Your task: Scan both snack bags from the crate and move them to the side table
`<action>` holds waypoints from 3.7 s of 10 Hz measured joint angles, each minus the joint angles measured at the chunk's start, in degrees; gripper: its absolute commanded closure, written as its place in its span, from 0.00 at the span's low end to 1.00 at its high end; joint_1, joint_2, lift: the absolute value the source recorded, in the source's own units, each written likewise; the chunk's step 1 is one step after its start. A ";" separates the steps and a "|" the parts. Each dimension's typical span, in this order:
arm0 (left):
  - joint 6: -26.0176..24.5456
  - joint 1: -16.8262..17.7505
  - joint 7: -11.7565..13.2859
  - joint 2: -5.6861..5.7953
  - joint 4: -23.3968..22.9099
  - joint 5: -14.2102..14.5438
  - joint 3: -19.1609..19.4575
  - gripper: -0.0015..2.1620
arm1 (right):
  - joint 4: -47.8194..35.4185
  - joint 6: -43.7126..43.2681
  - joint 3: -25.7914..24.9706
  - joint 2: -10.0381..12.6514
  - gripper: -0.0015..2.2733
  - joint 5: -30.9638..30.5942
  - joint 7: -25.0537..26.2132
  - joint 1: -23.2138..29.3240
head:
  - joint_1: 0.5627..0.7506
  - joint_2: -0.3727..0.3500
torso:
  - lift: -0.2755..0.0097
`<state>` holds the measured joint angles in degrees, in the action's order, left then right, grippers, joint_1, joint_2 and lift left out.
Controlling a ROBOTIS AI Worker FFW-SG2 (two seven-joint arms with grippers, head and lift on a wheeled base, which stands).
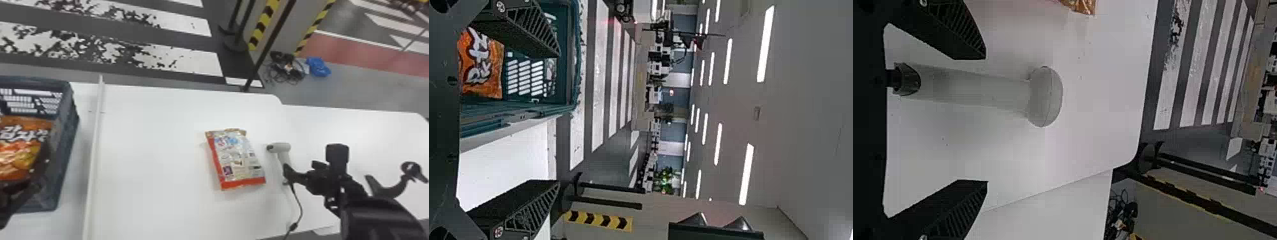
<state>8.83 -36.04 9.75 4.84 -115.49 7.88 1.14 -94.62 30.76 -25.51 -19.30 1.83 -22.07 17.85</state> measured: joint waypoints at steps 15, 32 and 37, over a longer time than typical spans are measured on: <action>0.18 -0.87 -0.11 -0.59 0.25 -0.23 0.44 0.05 | 7.84 5.99 7.71 -5.79 0.99 -3.63 -4.82 -8.40 | 0.70 0.03 | 0.70; 0.15 -0.78 -0.26 -0.54 -0.01 -0.23 0.27 0.05 | -21.64 23.17 4.80 1.72 0.99 0.21 -9.31 4.66 | 0.70 0.14 | 0.70; 0.01 -1.02 -0.28 -0.45 -0.17 -0.23 0.18 0.05 | -20.41 23.87 5.64 1.46 0.99 -0.34 -9.31 3.48 | 0.70 0.14 | 0.70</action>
<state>8.84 -37.06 9.47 4.40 -115.66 7.65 1.32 -115.03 54.63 -19.87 -17.84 1.49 -31.38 21.32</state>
